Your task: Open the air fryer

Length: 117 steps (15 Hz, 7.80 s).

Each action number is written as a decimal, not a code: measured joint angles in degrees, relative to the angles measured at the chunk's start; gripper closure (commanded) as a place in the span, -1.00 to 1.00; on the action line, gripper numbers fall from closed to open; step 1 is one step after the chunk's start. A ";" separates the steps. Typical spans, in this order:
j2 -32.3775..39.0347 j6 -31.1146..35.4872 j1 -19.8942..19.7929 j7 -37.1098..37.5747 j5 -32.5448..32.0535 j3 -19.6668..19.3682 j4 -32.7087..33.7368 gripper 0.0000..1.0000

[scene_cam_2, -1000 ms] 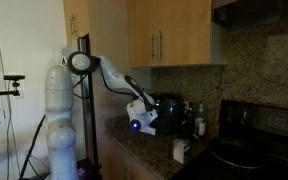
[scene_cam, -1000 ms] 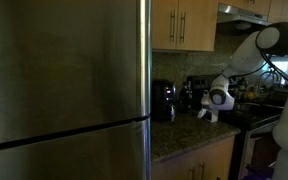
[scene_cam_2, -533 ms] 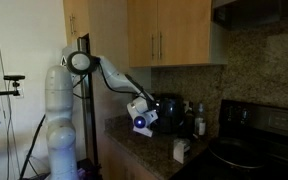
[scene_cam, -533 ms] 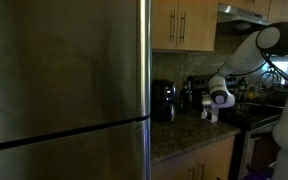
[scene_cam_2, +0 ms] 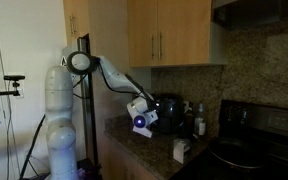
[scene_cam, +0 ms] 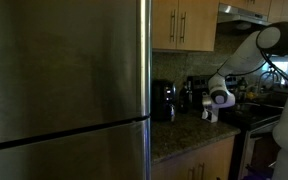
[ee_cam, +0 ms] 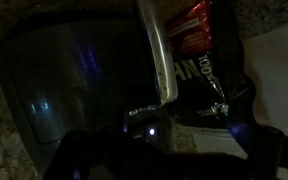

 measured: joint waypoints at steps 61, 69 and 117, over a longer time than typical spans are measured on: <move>-2.15 15.46 -3.39 -0.35 -28.56 2.76 9.04 -1.00; 1.22 14.06 -1.46 27.55 -48.44 4.73 15.10 -1.00; 16.01 36.73 -18.86 42.15 -52.74 28.43 26.53 -1.00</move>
